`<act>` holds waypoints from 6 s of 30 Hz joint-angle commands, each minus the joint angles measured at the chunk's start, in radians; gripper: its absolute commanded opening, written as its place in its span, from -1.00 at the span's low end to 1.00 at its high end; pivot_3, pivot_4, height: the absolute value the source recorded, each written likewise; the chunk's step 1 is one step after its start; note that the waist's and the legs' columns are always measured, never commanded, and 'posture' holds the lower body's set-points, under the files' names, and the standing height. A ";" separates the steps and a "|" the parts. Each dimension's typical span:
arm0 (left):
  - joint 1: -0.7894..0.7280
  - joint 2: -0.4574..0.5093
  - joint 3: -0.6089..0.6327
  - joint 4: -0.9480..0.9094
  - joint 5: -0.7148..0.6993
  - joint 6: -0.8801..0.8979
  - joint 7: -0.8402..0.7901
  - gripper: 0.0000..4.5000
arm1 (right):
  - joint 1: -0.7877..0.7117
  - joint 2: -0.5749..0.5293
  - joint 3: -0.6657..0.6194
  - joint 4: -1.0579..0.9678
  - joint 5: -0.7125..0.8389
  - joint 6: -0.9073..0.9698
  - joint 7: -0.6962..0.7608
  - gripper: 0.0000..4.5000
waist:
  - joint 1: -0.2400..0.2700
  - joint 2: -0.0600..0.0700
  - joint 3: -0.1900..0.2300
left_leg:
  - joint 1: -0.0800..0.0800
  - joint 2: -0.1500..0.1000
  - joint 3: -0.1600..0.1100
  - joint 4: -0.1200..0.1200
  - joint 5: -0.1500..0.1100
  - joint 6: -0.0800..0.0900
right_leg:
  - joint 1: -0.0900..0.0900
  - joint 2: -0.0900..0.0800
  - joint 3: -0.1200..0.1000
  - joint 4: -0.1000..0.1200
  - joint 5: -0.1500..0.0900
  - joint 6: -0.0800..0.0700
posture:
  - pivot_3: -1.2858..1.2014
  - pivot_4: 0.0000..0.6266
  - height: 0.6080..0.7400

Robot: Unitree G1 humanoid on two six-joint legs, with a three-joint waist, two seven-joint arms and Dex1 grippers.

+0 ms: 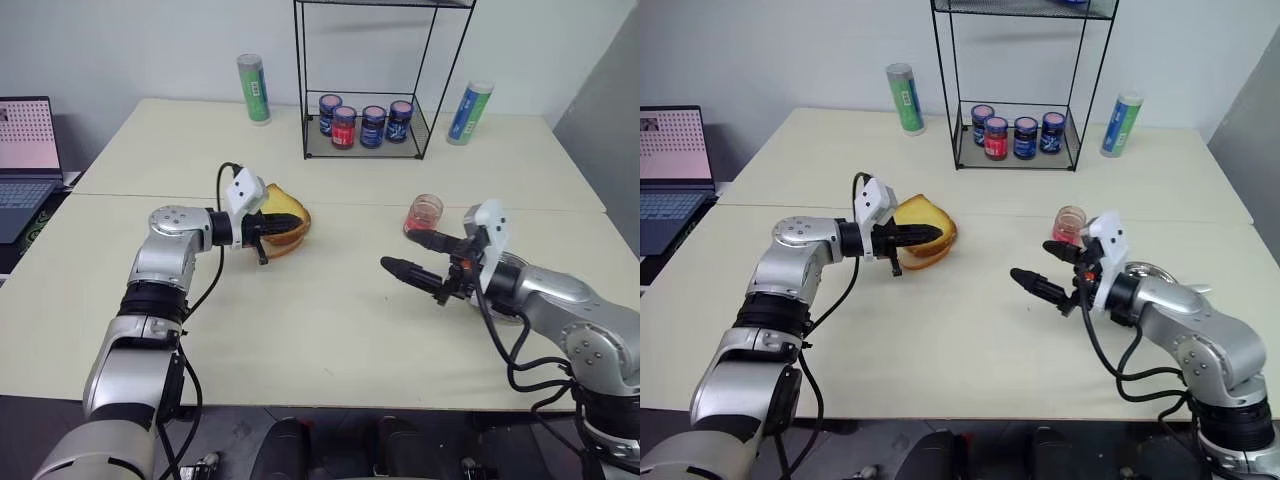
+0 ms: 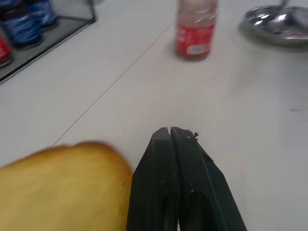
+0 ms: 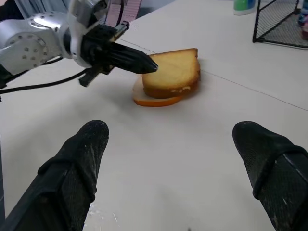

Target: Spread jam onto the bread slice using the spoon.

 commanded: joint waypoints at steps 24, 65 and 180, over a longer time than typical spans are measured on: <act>-0.102 0.059 -0.015 0.490 0.176 -0.428 0.185 0.81 | 0.019 0.006 -0.023 -0.042 0.033 -0.012 -0.025 1.00 | 0.001 0.000 0.000 | 0.000 0.000 0.000 0.000 0.000 0.000 | 0.000 0.003 0.000 0.000 0.000 0.000 | 0.03 -0.52 1.00; -0.253 0.005 0.050 0.660 0.186 -0.411 0.175 -0.99 | 0.026 0.004 -0.035 -0.056 0.039 -0.013 -0.050 1.00 | 0.000 0.000 0.000 | 0.000 0.000 0.000 0.000 0.000 0.000 | 0.000 0.005 0.000 0.000 0.000 0.000 | 0.03 -0.52 1.00; 0.156 -0.178 -0.223 -0.653 -0.173 0.234 0.199 1.00 | 0.021 0.169 -0.614 0.796 0.206 -0.212 -0.318 -0.99 | -0.025 0.016 -0.009 | 0.007 0.000 0.003 -0.003 0.000 0.000 | 0.006 0.008 0.006 -0.002 -0.002 0.003 | 0.03 -0.52 1.00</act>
